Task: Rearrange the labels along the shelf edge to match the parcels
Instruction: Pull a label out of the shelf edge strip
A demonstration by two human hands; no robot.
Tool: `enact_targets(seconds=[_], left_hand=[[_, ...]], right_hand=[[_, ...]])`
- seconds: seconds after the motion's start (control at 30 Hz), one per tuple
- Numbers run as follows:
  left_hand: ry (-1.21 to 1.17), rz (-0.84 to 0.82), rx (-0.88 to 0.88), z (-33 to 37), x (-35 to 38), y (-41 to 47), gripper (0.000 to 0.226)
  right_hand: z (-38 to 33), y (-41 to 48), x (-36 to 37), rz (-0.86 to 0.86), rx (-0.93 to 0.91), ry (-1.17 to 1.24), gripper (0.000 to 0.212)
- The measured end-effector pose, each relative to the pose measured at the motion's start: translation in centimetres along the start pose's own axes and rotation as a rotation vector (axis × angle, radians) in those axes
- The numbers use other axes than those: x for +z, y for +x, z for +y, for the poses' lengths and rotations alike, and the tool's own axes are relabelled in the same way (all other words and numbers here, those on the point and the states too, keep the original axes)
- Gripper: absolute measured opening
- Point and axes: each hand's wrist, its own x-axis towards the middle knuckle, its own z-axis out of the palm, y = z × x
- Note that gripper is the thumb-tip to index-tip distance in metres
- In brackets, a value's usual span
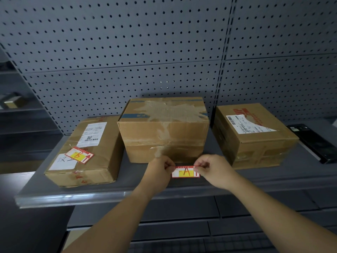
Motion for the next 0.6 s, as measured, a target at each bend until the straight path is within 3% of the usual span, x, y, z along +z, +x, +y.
enact_targets(seconds=[0.07, 0.17, 0.33, 0.6], left_hand=[[0.014, 0.023, 0.052, 0.3, -0.7, -0.5, 0.004], [0.071, 0.058, 0.137, 0.4, -1.9, -1.4, 0.02], [0.313, 0.1, 0.287, 0.1, -4.1, -4.6, 0.032], [0.608, 0.167, 0.311, -1.4, -5.9, -12.5, 0.034]], right_hand=[[-0.5, -0.6, -0.5, 0.032, -0.004, 0.027, 0.007], [-1.0, -2.0, -1.4, 0.097, -0.013, 0.064, 0.005], [-1.7, -4.9, -2.3, 0.191, -0.03, 0.121, 0.01], [-4.0, -8.8, -1.2, 0.179, -0.129, 0.121, 0.009]])
